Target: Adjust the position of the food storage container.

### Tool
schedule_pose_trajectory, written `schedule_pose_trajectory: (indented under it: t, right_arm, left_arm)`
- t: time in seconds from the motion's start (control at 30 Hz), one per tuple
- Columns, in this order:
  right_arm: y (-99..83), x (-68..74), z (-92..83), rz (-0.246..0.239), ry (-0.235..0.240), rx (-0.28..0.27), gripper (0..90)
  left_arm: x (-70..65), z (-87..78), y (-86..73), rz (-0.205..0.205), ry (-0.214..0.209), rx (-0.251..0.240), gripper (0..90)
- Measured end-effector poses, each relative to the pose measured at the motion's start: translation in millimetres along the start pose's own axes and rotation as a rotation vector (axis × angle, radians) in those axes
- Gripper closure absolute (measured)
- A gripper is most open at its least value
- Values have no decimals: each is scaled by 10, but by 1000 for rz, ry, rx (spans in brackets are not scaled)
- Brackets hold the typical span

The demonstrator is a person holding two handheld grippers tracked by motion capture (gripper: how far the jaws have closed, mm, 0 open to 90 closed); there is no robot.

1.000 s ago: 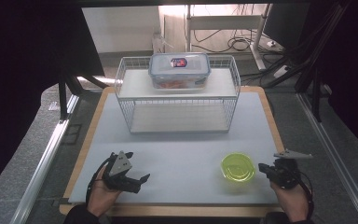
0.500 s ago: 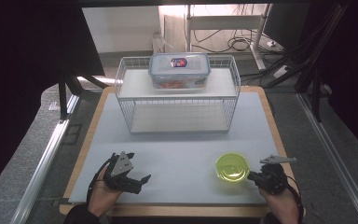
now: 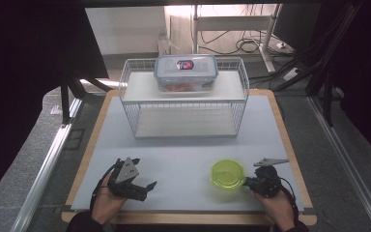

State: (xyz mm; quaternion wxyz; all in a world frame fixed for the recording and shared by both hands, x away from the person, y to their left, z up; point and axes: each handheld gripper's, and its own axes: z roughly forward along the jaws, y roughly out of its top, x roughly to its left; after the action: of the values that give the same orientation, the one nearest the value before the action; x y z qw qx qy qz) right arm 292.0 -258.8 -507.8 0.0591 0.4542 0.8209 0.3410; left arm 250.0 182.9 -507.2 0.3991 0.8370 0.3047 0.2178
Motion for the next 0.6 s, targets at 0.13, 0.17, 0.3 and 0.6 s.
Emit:
schedule_pose_trajectory:
  t: [0.13, 0.17, 0.3, 0.6]
  right_arm:
    - [56, 12, 74, -5, 11, 4, 900]
    - [70, 13, 89, -7, 14, 4, 900]
    - [160, 34, 172, -19, 24, 4, 900]
    - [324, 48, 280, -70, 1, 13, 900]
  left_arm:
    - [1, 4, -2, 1, -1, 3, 38]
    - [1, 4, -2, 2, -1, 4, 38]
    - [3, 4, -2, 1, 0, 3, 38]
    - [1, 0, -5, -2, -3, 1, 38]
